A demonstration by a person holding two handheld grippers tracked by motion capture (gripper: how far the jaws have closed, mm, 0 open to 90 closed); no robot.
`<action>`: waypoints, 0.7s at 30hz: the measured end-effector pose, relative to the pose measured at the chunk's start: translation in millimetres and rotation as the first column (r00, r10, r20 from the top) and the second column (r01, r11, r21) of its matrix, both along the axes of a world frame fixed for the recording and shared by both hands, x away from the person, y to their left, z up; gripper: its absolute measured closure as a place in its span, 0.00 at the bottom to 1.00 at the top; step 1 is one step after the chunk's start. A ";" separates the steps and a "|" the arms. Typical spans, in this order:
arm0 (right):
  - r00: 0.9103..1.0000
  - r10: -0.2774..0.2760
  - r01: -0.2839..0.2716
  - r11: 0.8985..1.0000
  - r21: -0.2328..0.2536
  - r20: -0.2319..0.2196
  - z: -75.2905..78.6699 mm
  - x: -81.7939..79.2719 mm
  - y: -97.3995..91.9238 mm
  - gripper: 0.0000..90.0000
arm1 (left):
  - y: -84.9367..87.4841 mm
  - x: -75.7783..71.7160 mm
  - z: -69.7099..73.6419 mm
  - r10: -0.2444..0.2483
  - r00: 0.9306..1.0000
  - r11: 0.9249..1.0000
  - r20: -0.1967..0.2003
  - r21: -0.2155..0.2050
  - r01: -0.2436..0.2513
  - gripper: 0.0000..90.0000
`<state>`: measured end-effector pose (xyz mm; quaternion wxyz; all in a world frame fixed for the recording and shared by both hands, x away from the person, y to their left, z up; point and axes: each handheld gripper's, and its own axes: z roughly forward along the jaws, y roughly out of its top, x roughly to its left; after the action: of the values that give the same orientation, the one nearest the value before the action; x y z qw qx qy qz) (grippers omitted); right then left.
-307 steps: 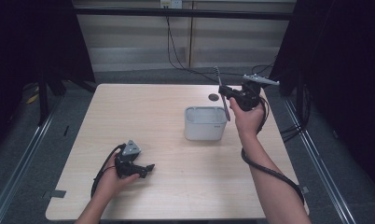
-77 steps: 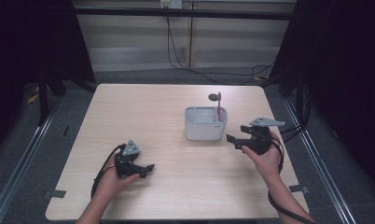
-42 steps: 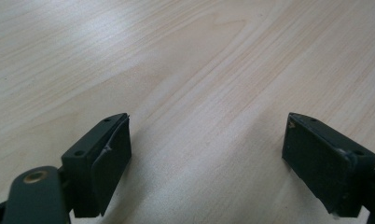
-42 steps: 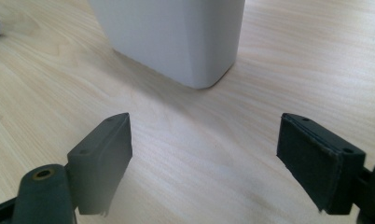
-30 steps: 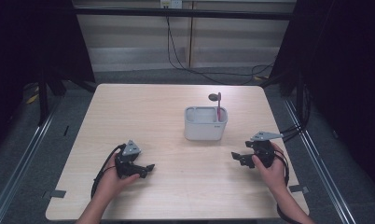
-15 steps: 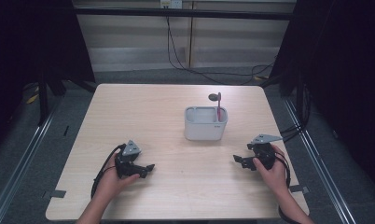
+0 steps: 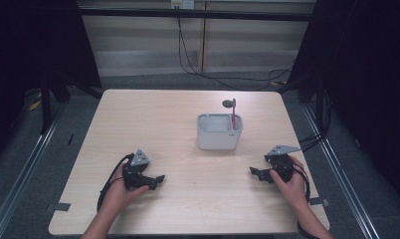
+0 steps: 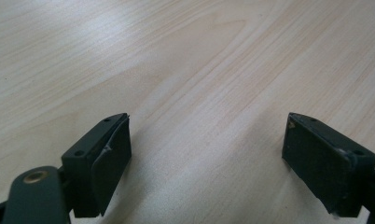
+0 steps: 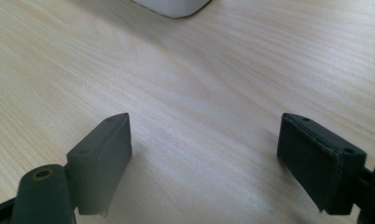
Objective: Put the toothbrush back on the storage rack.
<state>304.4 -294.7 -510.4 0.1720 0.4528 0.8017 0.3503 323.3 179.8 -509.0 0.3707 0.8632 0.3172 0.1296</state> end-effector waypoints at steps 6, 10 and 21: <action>1.000 0.007 -0.006 1.000 -0.018 0.015 -1.3 -0.5 1.6 0.18 | 0.0 -0.1 0.0 0.001 1.000 1.000 -0.001 0.000 -0.001 0.17; 1.000 0.001 -0.001 1.000 -0.014 0.016 -2.0 -0.9 1.1 0.17 | -0.1 -0.1 0.0 0.001 1.000 1.000 0.000 -0.001 -0.001 0.17; 1.000 -0.003 0.004 1.000 -0.014 0.013 -2.3 0.6 0.8 0.16 | -0.3 -0.4 -0.1 0.003 1.000 1.000 -0.003 -0.003 -0.003 0.17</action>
<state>305.0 -293.9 -512.7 0.1812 0.4506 0.8021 0.3474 322.9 179.6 -509.1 0.3714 0.8622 0.3195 0.1283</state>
